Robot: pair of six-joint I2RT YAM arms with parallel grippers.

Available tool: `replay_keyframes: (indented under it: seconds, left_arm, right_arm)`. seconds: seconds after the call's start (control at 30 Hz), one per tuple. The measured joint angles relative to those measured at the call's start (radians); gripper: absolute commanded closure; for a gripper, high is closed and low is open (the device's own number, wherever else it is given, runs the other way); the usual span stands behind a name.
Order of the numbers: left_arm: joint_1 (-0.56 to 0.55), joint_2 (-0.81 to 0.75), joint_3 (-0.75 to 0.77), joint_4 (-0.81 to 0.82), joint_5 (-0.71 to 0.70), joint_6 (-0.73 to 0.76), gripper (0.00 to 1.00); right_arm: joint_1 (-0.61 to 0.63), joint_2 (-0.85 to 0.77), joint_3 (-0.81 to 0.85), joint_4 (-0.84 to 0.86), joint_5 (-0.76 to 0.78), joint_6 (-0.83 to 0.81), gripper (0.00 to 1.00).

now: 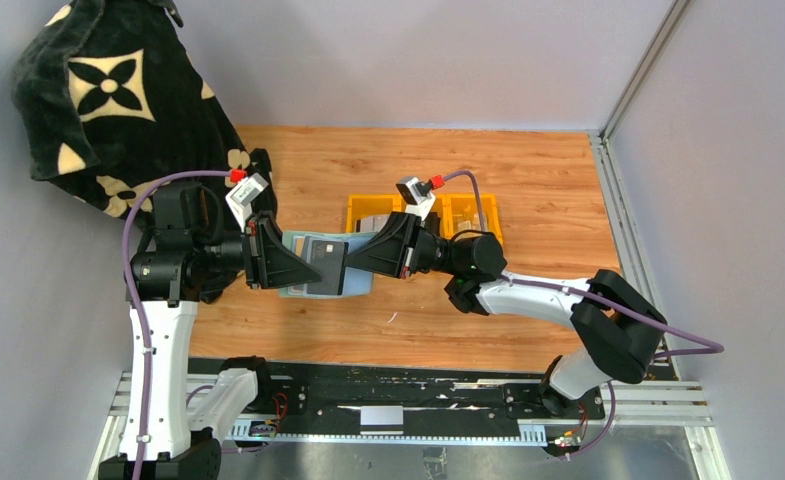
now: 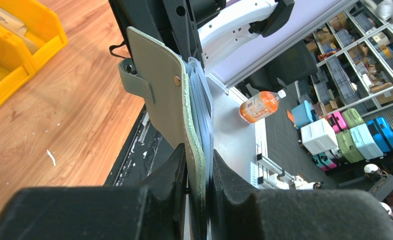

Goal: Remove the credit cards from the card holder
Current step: Remove the credit card from the card holder.

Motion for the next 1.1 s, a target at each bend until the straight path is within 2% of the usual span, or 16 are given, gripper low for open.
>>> replay_keyframes:
  seconds: [0.1,0.27,0.67,0.7,0.77,0.87,1.1]
  left_arm:
    - [0.000,0.000,0.006,-0.002,-0.007,-0.001,0.96]
    - [0.000,0.000,0.008,-0.004,-0.020,-0.004,0.96]
    - [-0.001,0.000,0.014,-0.004,-0.031,-0.015,0.97]
    - [-0.001,0.000,0.014,-0.004,-0.031,-0.015,0.98]
    - [-0.001,0.000,0.015,-0.005,-0.032,-0.015,0.99]
    - [-0.001,0.000,0.015,-0.004,-0.033,-0.016,0.99]
    - [-0.001,0.000,0.015,-0.004,-0.043,-0.016,0.99]
  right_arm:
    - [0.000,-0.010,0.000,-0.034,-0.018,-0.026,0.81]
    - [0.000,-0.053,0.000,-0.132,-0.027,-0.093,1.00]
    - [-0.027,-0.115,-0.088,-0.178,-0.011,-0.131,1.00]
    - [-0.029,-0.118,-0.092,-0.184,-0.009,-0.132,0.97]
    - [-0.029,-0.119,-0.092,-0.186,-0.007,-0.133,0.85]
    - [-0.029,-0.119,-0.088,-0.190,-0.008,-0.136,0.75]
    - [-0.016,-0.121,-0.023,-0.217,-0.019,-0.162,0.69]
